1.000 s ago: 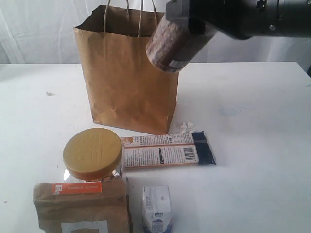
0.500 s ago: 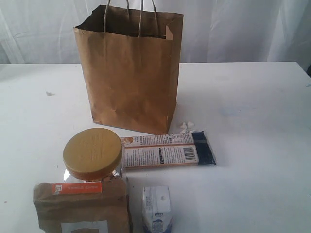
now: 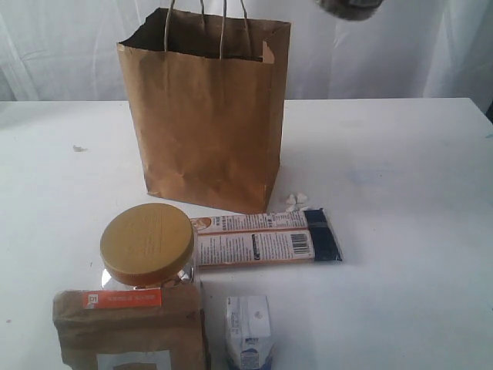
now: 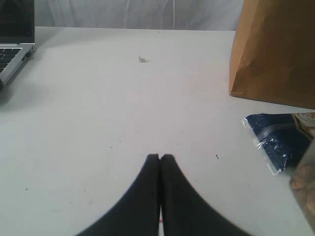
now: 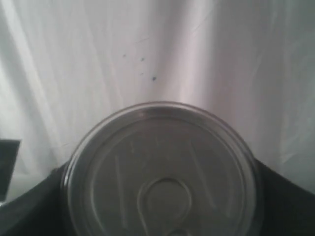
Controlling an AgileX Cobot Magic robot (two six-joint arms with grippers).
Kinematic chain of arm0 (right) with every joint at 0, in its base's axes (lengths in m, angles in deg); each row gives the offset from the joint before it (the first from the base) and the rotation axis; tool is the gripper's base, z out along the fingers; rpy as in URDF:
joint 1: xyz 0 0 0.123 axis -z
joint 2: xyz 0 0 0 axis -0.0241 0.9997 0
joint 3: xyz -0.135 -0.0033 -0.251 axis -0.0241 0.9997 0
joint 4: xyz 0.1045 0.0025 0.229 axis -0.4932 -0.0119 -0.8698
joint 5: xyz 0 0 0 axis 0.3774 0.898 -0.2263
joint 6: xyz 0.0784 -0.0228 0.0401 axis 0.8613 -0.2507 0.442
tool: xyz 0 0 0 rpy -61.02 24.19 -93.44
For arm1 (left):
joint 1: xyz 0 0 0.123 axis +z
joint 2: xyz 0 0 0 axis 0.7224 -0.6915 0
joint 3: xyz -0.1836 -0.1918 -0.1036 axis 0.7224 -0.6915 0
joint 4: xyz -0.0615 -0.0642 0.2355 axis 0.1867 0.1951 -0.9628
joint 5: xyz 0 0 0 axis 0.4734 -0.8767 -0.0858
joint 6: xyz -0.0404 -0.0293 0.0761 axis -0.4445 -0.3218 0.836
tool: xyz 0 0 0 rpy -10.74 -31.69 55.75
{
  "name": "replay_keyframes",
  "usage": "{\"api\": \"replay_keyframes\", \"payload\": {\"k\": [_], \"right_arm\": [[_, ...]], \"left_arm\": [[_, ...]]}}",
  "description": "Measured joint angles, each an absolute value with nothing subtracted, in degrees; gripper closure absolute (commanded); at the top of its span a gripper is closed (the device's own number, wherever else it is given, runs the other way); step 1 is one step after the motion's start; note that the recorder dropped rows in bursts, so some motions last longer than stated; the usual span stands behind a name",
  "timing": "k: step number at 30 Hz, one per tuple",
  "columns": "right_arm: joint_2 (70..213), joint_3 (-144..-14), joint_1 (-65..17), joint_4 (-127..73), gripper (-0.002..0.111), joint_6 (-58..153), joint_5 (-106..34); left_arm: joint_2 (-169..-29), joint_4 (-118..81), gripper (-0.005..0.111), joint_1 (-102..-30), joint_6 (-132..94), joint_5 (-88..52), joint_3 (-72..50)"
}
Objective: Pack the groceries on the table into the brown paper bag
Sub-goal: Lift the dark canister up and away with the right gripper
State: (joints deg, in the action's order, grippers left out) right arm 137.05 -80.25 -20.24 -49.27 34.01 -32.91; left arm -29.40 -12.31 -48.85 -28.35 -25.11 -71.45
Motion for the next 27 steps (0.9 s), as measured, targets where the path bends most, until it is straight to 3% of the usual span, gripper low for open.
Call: {"api": "replay_keyframes", "payload": {"k": [6, 27], "right_arm": [[139.5, -81.7, -14.6, -49.4, 0.089, 38.2, -35.5], [148.3, -85.2, -16.3, -49.4, 0.097, 56.5, -44.0]], "left_arm": [[-29.4, -12.3, 0.107, -48.8, -28.4, -25.1, -71.5], [-29.4, -12.3, 0.107, -48.8, -28.4, -25.1, -71.5]]}}
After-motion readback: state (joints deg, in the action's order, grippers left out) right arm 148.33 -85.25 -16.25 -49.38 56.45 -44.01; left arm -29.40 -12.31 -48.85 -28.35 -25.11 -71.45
